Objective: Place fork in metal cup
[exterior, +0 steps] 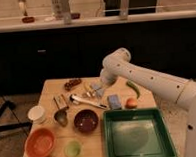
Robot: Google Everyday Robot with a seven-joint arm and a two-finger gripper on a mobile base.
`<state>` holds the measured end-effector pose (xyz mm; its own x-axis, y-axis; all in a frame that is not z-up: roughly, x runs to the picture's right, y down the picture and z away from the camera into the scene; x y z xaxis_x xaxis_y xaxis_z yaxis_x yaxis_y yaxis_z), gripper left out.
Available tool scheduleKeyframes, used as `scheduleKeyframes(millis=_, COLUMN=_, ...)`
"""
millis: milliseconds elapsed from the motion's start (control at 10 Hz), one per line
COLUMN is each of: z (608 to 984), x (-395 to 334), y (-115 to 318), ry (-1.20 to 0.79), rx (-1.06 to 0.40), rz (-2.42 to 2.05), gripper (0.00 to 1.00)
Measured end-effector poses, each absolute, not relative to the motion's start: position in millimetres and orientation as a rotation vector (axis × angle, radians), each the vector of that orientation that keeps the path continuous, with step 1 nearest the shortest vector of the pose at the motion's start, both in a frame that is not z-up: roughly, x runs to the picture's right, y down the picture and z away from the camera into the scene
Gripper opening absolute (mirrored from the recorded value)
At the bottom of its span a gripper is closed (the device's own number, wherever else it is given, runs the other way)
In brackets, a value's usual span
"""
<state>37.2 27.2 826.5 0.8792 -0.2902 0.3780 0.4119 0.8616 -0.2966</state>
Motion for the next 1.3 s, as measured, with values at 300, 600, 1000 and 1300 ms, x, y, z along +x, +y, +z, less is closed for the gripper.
scheduleKeyframes(millis=300, z=814.6, x=7.8, y=35.6, ry=-0.372, rx=-0.373, rz=-0.462, gripper=0.00)
scheduleKeyframes(millis=600, z=808.1, x=-23.1, y=39.5, ry=-0.407, rx=-0.366, rz=-0.528, gripper=0.00)
scheduleKeyframes(millis=1000, z=804.1, x=-52.0, y=43.8, ry=-0.445, rx=-0.369, rz=-0.583, gripper=0.00)
scheduleKeyframes(millis=1300, z=804.0, x=-52.0, y=43.8, ry=-0.445, rx=-0.369, rz=-0.583, gripper=0.00)
